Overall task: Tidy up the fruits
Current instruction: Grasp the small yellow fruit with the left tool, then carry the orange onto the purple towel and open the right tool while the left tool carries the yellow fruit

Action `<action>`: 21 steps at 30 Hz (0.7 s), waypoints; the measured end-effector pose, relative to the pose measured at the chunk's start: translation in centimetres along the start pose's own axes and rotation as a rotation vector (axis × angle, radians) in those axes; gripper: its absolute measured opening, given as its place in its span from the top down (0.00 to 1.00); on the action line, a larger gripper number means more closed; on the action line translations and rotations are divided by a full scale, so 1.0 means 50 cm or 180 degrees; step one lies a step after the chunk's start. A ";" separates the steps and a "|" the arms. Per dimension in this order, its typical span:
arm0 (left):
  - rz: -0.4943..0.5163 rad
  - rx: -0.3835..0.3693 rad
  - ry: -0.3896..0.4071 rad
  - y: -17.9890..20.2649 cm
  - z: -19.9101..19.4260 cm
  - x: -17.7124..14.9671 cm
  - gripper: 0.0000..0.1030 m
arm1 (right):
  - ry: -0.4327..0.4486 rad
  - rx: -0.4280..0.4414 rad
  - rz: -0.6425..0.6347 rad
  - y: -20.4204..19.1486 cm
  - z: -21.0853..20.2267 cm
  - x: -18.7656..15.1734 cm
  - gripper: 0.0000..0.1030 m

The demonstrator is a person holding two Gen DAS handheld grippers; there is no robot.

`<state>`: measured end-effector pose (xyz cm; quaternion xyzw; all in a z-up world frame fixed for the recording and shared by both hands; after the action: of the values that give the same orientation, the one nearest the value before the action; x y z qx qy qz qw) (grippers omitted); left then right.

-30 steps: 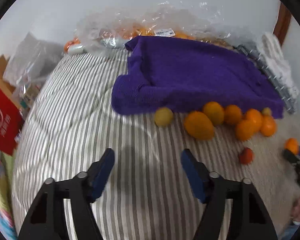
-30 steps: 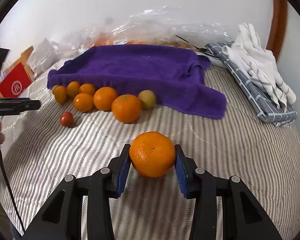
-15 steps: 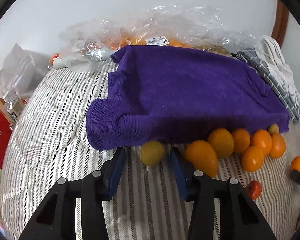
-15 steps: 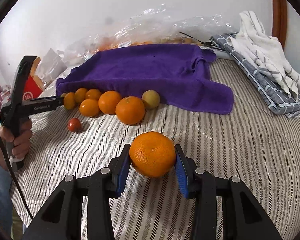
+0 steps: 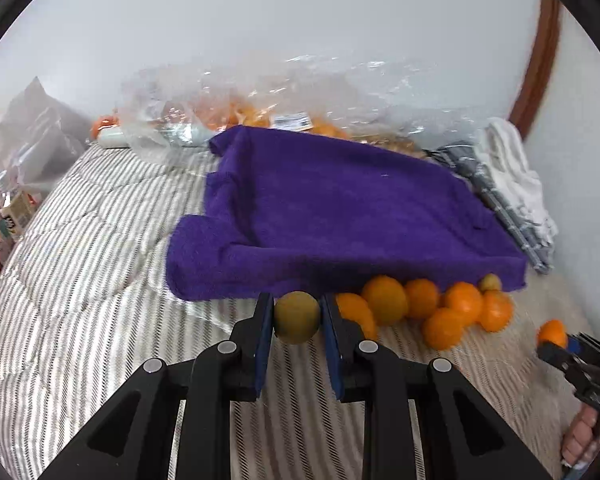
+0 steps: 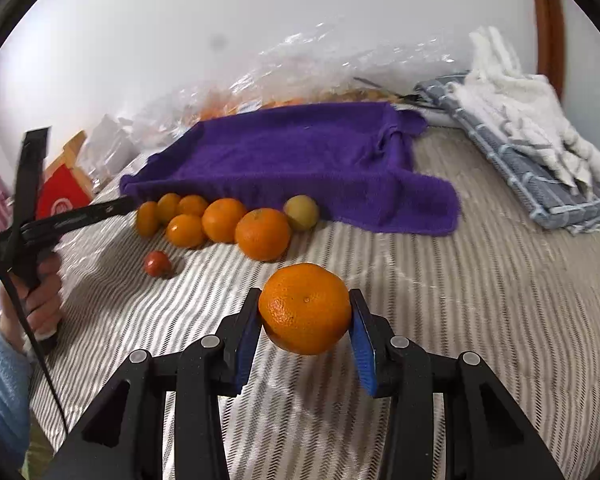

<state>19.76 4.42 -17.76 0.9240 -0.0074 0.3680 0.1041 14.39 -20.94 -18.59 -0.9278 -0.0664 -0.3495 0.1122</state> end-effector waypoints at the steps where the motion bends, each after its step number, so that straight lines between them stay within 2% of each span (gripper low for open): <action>1: 0.0006 -0.0031 0.0045 0.003 -0.007 0.002 0.78 | 0.0020 -0.0058 0.0029 0.005 -0.003 0.001 0.59; 6: -0.0002 -0.0081 0.0368 0.004 -0.055 0.019 0.78 | -0.0016 -0.0332 0.0011 0.003 -0.006 -0.003 0.59; 10: 0.0016 0.0088 0.0570 -0.005 -0.079 0.032 0.78 | -0.0010 -0.0254 -0.0040 -0.029 -0.018 0.007 0.59; 16: -0.0115 -0.0076 0.0636 -0.017 -0.136 0.067 0.78 | 0.0230 -0.0268 -0.0067 -0.068 -0.071 0.100 0.59; 21: -0.0004 0.0136 0.0747 -0.006 -0.205 0.128 0.78 | 0.0468 -0.0268 -0.0039 -0.076 -0.102 0.200 0.59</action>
<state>17.48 7.16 -6.21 0.8765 0.0133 0.4736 0.0848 17.88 -18.12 -7.61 -0.9031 -0.0490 -0.4198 0.0756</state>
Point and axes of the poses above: each gripper's, at about its wrist camera, not at the fingertips, and z roughly the way its jaws point, y to its right, x to its top, the point moved 4 cm from there along z, roughly the way its jaws point
